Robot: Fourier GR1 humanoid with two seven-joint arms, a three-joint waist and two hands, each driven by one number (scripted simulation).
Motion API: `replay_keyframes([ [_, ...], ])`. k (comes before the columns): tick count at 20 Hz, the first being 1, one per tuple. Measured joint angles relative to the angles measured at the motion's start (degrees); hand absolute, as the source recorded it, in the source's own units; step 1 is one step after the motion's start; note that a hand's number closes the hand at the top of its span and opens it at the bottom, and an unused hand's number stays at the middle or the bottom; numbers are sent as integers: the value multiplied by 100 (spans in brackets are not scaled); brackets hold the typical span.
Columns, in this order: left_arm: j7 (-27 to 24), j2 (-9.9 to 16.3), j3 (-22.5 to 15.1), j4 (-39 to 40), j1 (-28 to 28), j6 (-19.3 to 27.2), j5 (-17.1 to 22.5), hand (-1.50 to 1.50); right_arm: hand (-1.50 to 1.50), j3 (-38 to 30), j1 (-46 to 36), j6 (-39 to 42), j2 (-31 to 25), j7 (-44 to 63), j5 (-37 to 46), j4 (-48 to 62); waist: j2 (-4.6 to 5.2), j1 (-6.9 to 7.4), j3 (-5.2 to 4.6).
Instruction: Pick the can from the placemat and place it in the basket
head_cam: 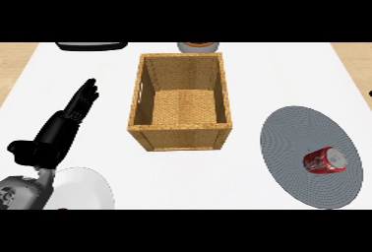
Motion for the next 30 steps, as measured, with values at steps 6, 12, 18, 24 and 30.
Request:
replay_keyframes([
  [6,47,-78,26,-22,-33,-1,-79,0,-150,-354,288,1213,-1192,403,5,-271,8,33,5],
  [12,21,-147,135,-85,69,-204,-170,0,-150,-1048,550,2189,-1675,162,-146,-72,16,78,13],
  [18,48,-368,262,6,26,-314,-384,0,-150,-1349,616,2192,-1614,-117,179,318,29,125,18],
  [24,109,-477,401,14,25,-516,-434,0,-150,-1197,714,1841,-1278,-521,556,685,34,155,20],
  [30,165,-614,487,61,-38,-596,-589,0,-150,-551,406,1536,-617,-477,840,873,43,193,19],
])
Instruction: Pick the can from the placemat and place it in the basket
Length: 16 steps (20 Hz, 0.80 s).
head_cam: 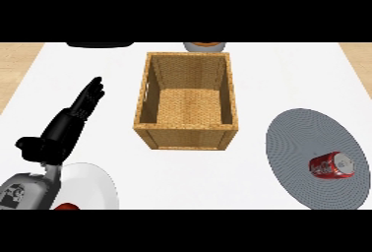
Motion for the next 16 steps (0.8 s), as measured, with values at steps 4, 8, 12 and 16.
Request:
replay_keyframes([
  [4,53,-56,99,-56,44,-149,-50,0,-150,336,-287,-259,390,-310,407,475,1,9,3],
  [8,102,-149,176,-233,158,-201,-183,0,-150,624,-440,-672,802,-609,946,855,-3,5,2],
  [12,154,-300,299,-213,150,-306,-335,0,-150,681,-587,-858,1031,-890,1359,1184,-4,-11,2],
  [16,186,-350,524,-241,189,-492,-376,0,-150,677,-541,-1043,1236,-1188,1632,1337,-7,-24,1],
])
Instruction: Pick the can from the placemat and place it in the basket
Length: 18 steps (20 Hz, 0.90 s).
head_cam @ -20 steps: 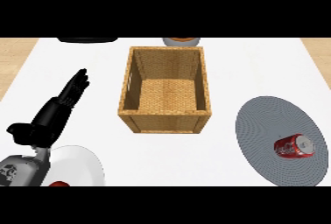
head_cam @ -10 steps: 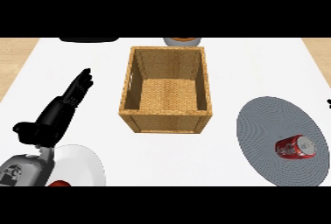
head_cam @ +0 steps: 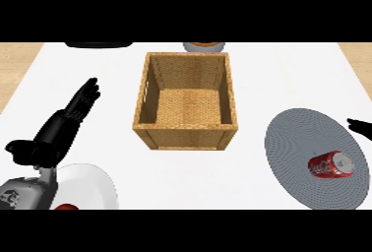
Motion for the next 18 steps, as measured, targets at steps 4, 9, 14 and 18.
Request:
replay_keyframes([
  [4,-64,-113,118,71,6,-121,-113,0,-150,-34,-71,69,133,-8,10,-41,-1,-6,-1],
  [9,-33,-256,197,118,-23,-208,-284,0,-150,-40,122,219,304,181,0,-528,-4,-22,-2],
  [14,123,-495,193,-13,-34,-229,-485,0,-150,-100,94,219,392,237,256,-531,-4,-15,-4],
  [18,27,-527,378,73,-32,-383,-509,0,-150,-28,105,85,531,147,606,-425,-2,-11,-3],
])
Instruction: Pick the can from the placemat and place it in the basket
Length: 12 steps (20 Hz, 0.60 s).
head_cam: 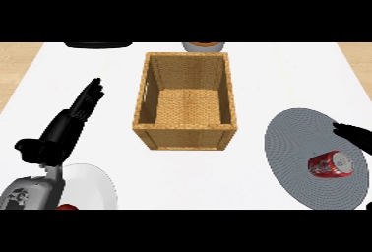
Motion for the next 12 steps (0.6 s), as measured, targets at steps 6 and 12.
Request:
replay_keyframes([
  [6,99,-186,32,-121,28,-23,-203,0,-150,66,-102,-134,171,-99,428,213,1,4,1],
  [12,-80,-212,220,32,80,-247,-236,0,-150,111,-202,-133,392,32,779,284,1,6,1],
])
